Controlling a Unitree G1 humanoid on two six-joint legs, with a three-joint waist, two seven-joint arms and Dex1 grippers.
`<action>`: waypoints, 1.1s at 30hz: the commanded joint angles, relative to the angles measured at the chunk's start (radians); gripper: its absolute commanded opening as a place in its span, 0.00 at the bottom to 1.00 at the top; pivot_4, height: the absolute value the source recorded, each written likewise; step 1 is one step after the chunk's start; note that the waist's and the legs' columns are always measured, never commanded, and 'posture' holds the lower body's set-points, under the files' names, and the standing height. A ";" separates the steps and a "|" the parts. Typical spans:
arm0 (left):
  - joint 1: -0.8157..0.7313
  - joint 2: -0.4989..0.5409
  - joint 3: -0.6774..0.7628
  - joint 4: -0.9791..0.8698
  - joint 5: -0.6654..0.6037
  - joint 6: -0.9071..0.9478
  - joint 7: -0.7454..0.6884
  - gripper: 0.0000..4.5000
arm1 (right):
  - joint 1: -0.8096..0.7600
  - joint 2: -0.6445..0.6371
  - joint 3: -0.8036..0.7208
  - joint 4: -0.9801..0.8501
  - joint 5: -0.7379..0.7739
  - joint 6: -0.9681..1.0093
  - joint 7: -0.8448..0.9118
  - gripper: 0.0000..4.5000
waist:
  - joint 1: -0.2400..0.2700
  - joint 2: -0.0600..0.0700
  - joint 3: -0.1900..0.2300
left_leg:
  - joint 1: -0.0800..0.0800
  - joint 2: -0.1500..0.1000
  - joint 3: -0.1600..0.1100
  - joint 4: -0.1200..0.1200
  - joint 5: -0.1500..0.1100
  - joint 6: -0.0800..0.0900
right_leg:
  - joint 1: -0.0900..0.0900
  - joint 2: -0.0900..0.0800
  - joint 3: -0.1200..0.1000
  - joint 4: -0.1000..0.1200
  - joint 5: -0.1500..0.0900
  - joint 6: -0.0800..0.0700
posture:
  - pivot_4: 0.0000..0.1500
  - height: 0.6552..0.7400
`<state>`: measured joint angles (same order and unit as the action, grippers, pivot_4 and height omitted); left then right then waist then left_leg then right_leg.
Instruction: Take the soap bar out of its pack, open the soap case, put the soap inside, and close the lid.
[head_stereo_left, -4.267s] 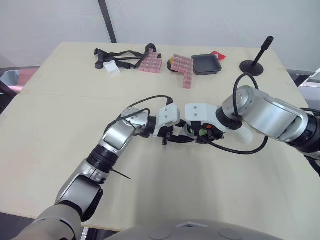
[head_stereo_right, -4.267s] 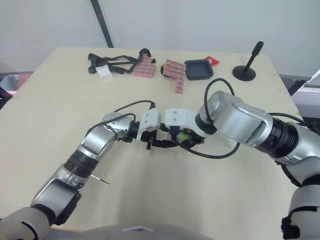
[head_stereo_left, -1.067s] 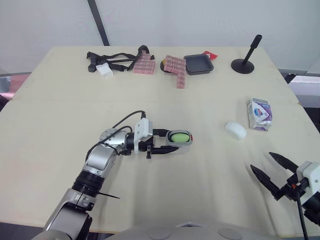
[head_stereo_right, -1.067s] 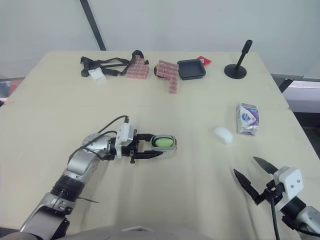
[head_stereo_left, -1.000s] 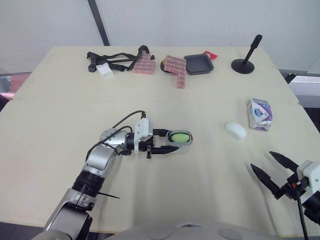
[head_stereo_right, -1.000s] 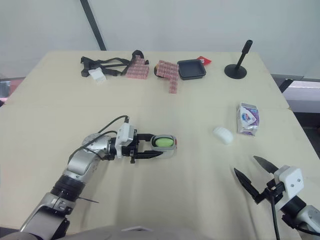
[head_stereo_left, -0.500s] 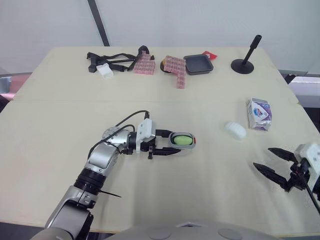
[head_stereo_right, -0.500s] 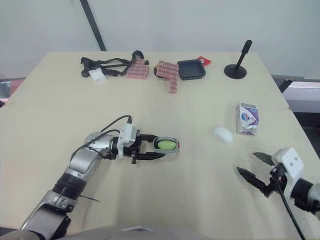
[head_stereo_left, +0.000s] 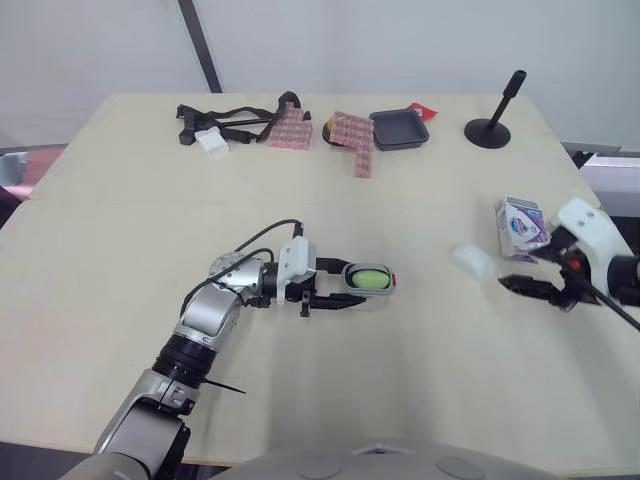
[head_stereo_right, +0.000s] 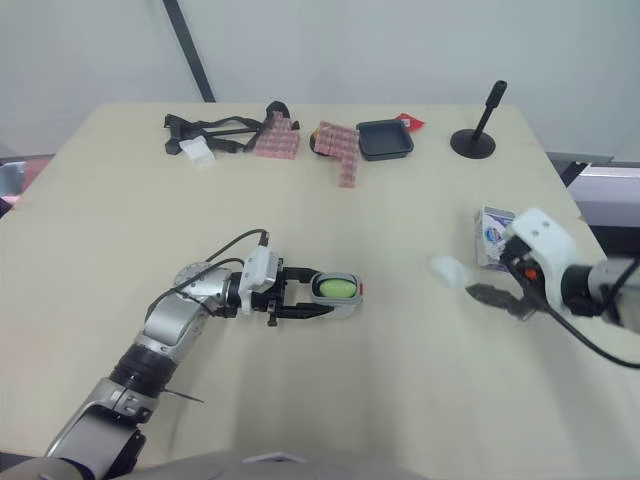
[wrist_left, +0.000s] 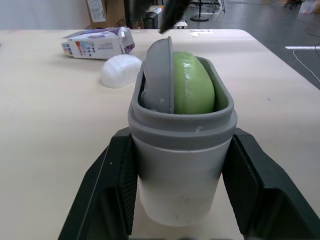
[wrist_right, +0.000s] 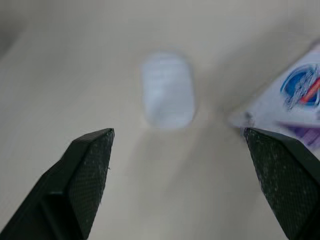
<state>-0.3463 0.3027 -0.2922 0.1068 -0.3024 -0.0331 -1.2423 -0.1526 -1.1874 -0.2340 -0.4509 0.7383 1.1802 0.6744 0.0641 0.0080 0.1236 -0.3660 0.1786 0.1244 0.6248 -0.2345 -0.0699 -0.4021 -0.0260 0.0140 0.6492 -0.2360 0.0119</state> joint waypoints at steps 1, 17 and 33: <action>-0.013 -0.004 0.008 -0.020 -0.010 -0.018 0.004 0.42 | -0.170 0.023 0.124 0.018 -0.015 0.055 -0.012 0.99 | 0.003 0.000 0.000 | 0.000 0.000 0.000 0.000 0.000 0.000 | 0.000 0.000 0.000 0.000 0.000 0.000 | 1.00 1.00; -0.001 -0.002 0.009 -0.040 -0.009 -0.009 0.027 0.42 | -0.336 0.119 0.405 0.180 -0.175 0.047 0.033 0.99 | 0.023 0.000 0.000 | -0.002 0.000 0.002 0.001 0.002 -0.004 | 0.000 0.000 0.000 0.000 0.000 0.000 | 1.00 1.00; 0.005 0.001 0.003 -0.060 -0.012 0.008 0.043 0.42 | -0.277 0.159 0.394 0.201 -0.237 0.034 0.037 0.99 | 0.023 0.000 0.000 | -0.001 0.000 0.002 0.001 0.002 -0.005 | 0.000 0.000 0.000 0.000 0.000 0.000 | 1.00 1.00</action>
<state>-0.3402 0.3005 -0.2940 0.0949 -0.3012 -0.0214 -1.2003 -0.4288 -1.0245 0.1915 -0.2373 0.5178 1.2199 0.7083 0.0866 0.0081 0.1237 -0.3675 0.1787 0.1263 0.6258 -0.2326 -0.0744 -0.4023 -0.0262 0.0145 0.6495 -0.2359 0.0120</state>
